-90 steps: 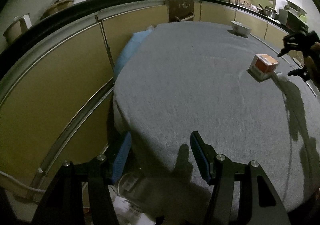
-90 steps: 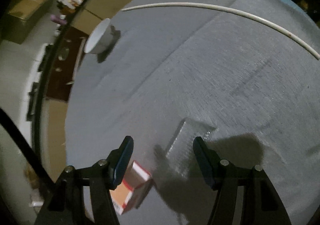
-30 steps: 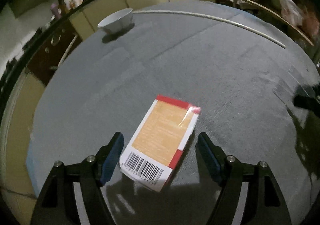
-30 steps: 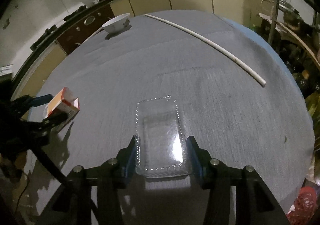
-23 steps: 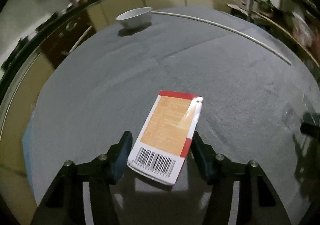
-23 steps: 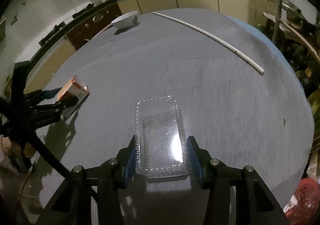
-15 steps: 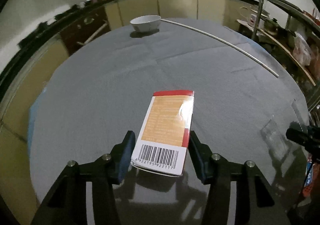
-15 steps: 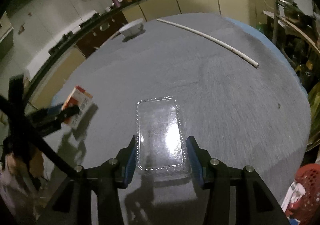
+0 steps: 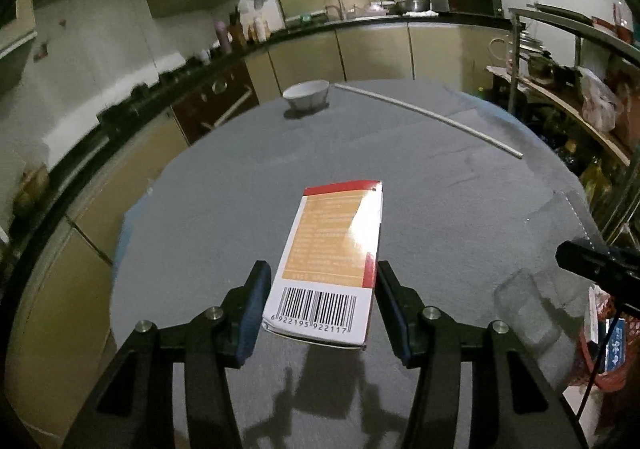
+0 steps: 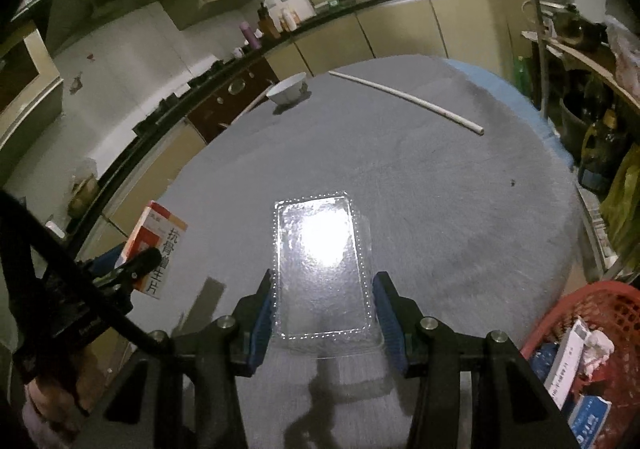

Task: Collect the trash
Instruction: 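Lift and carry the tray with the right tool toward the basket while the left tool carries the box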

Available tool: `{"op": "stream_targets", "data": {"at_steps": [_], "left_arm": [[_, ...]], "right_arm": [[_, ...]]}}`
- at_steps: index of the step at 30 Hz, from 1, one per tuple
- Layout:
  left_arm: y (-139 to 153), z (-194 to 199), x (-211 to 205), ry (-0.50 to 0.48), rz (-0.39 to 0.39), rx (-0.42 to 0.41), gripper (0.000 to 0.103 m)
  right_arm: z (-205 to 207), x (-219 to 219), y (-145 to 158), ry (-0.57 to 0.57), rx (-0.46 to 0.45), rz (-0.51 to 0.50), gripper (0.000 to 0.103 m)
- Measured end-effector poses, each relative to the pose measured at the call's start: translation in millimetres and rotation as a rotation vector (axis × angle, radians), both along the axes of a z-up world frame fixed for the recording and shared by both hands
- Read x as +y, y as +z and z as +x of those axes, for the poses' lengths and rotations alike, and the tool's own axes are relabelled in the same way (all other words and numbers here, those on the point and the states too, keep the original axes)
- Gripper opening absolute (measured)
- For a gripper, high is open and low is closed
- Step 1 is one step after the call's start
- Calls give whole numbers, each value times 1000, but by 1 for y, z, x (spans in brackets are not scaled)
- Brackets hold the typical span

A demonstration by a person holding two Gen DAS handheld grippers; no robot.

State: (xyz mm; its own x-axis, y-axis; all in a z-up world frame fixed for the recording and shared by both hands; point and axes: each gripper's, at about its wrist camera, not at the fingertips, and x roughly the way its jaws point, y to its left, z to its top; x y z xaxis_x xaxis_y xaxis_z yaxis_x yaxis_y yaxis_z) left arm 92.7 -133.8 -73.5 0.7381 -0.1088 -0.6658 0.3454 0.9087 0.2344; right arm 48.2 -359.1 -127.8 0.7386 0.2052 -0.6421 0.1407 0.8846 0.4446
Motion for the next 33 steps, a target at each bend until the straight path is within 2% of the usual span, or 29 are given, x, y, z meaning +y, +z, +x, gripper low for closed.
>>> {"op": "stream_targets", "data": {"at_steps": [13,22,33], "left_arm": [[28,-52,-27,-39,14,-90,55],[37,-67,-46,-65,21,-105,55],[42,-80,-66,-101,31,-113,55]], "right_arm": [[-63,-19,23,-33,-88,15,50],[-95,-35,36,-62,-133,35,50],[-113,-52,38,-101,-136,39,50]]}}
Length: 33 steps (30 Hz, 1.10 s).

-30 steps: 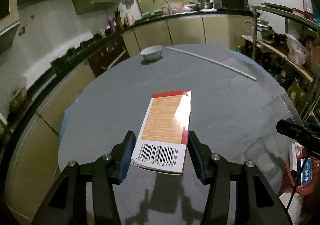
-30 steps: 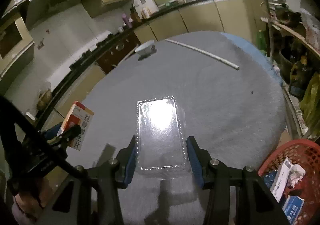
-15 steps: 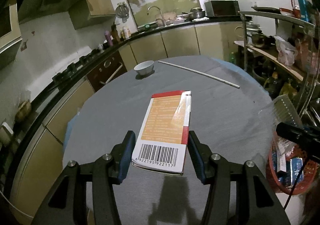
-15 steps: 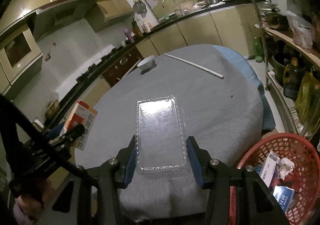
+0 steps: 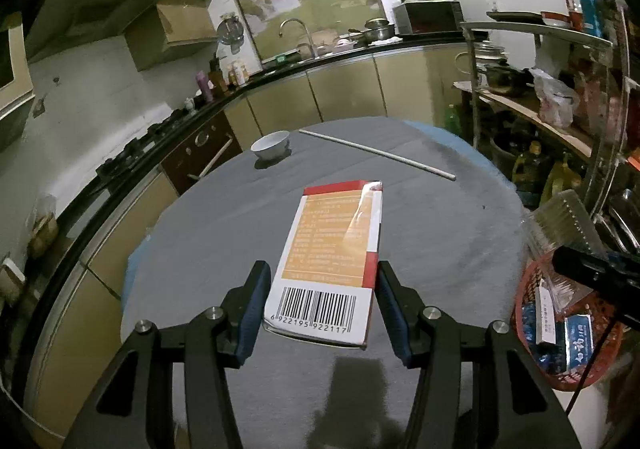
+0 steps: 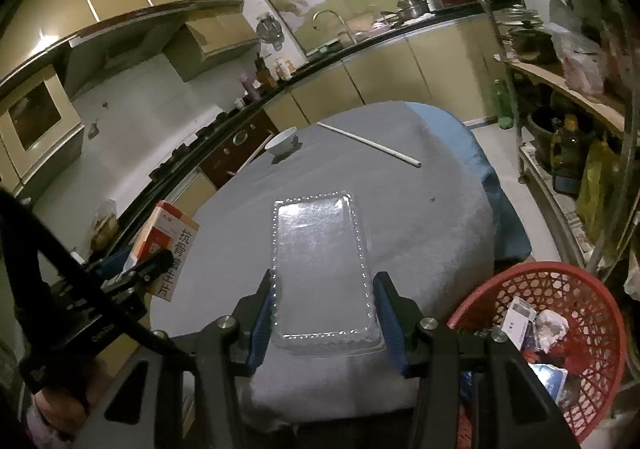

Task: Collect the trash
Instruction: 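Lift and carry the tray with the right tool toward the basket while the left tool carries the box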

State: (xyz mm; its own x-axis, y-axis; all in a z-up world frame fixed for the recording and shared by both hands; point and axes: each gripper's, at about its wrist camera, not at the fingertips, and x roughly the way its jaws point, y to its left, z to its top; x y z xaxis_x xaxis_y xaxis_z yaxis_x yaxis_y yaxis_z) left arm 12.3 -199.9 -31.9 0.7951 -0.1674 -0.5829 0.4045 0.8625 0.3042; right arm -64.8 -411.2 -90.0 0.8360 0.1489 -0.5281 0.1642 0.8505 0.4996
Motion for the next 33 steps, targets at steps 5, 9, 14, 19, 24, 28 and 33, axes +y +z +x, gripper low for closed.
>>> {"op": "stream_targets", "data": {"at_steps": [5,9,14,19,24,28,33], "left_arm": [[2,-7,-9,-24,2,-6,55],[4,-12,-14,-40,1,-9,55],[5,-18,-20,-59,2,-10,55],[7,-23,-24,-75,1,-11,55],[8,-25,-26,-84,1,-8,55],[9,-26,-29,-92,6,0,55],[10,-28,-33,-100,9,-1,55]], "right_arm": [[-8,-7,1,-19,-3,-1,50],[-15,-12,2,-32,-5,-1,50],[-22,-16,1,-47,-3,3,50],[-26,-20,0,-58,-2,7,50],[-30,-23,1,-69,-8,9,50],[-34,-26,2,-75,-12,7,50],[-39,-28,4,-88,-14,2,50]]}}
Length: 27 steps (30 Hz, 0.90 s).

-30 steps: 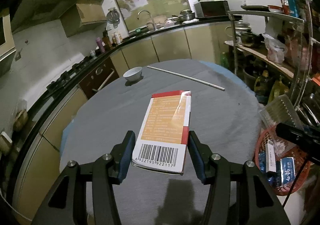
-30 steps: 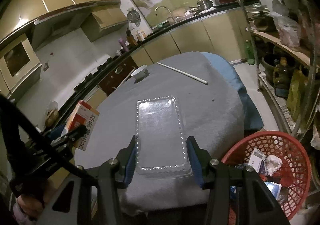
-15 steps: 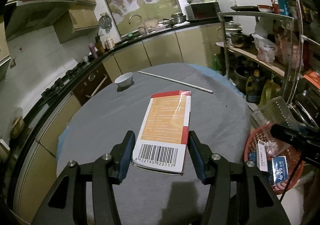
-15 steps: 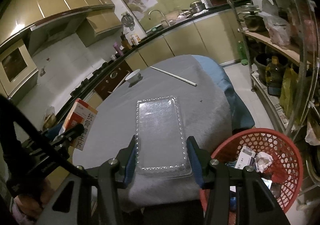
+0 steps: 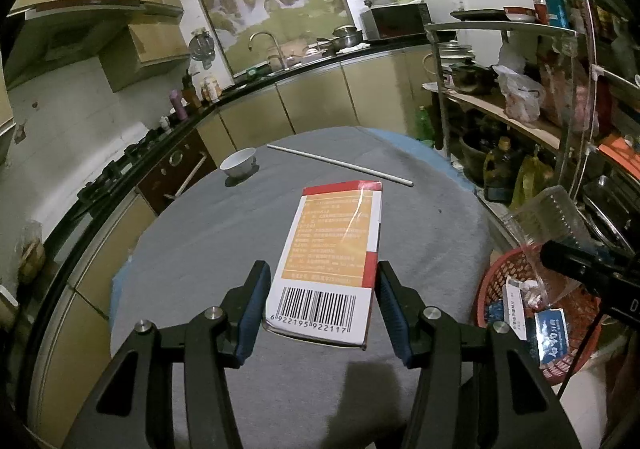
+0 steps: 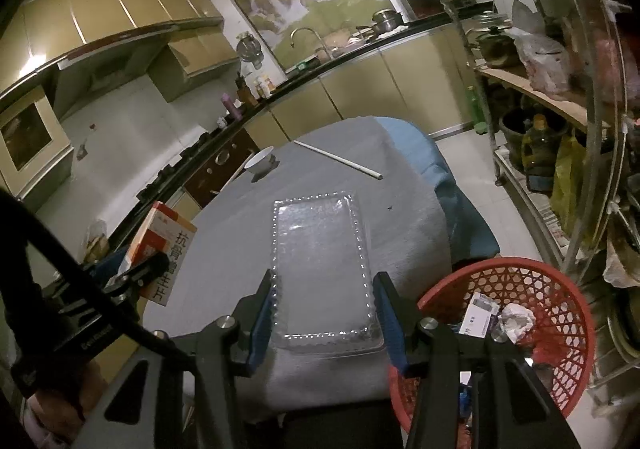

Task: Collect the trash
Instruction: 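Lift and carry the tray with the right tool toward the basket while the left tool carries the box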

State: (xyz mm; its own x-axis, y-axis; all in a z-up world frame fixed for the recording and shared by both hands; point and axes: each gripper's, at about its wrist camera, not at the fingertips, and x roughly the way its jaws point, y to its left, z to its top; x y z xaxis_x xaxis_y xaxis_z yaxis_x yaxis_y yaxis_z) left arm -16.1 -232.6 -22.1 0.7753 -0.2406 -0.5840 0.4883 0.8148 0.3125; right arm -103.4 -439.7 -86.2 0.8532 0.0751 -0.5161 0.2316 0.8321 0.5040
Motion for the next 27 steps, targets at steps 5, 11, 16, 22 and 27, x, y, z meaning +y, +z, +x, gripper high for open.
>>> {"op": "stream_targets", "data": {"at_steps": [5,11,16,22,27], "left_arm": [[0,-3,-3,-10,6,-2,55],[0,-5,-5,-20,7,-4,55],[1,-6,-7,-29,8,-6,55],[1,-9,-7,-42,10,-12,55],[1,-11,-10,-52,13,-11,55]], "right_arm": [[-5,-3,-1,-15,4,4,50],[-10,-6,1,-29,3,7,50],[-14,-7,2,-40,1,3,50],[-18,-10,3,-54,-5,11,50],[-21,-13,4,-63,-9,13,50]]}}
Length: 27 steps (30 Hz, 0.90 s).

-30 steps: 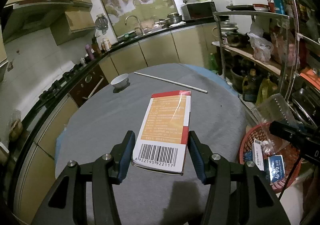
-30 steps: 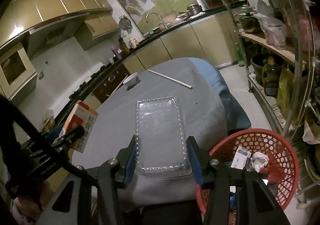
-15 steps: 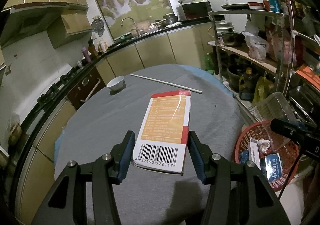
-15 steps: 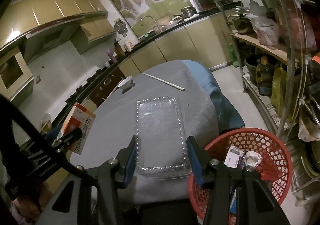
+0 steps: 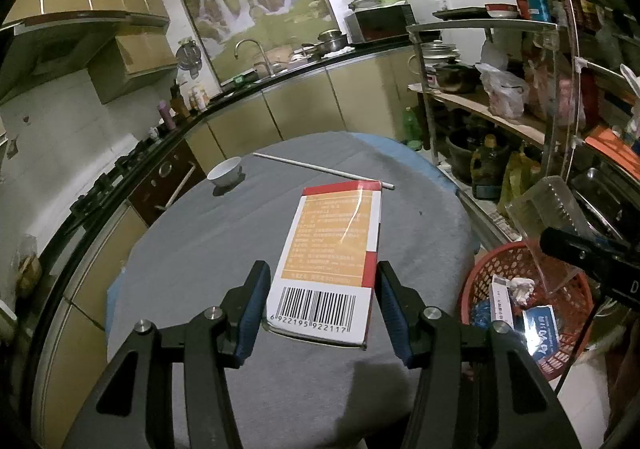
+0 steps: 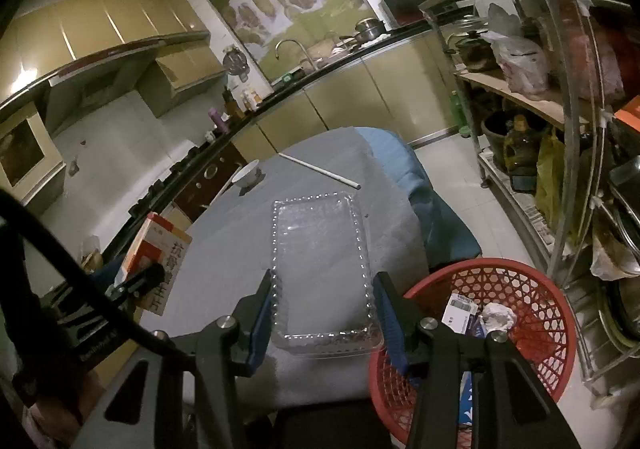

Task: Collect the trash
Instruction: 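Lift and carry the tray with the right tool toward the basket while the left tool carries the box, then hold the tray over the red basket with the right tool while the left tool brings the box above it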

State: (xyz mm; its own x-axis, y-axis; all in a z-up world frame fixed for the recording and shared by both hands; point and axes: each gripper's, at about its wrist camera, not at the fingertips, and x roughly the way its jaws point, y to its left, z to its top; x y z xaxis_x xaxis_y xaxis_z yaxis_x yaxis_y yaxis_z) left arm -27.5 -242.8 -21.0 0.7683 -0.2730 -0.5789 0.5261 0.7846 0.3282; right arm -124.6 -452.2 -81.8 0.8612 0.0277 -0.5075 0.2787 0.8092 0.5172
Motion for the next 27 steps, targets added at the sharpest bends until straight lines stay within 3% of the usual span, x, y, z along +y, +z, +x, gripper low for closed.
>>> {"op": "stream_targets", "data": {"at_steps": [27], "left_arm": [[0,-9,-13,-48,16,1,55]], "right_arm": [[-14,-11,-3,-44,14,18,50]]}}
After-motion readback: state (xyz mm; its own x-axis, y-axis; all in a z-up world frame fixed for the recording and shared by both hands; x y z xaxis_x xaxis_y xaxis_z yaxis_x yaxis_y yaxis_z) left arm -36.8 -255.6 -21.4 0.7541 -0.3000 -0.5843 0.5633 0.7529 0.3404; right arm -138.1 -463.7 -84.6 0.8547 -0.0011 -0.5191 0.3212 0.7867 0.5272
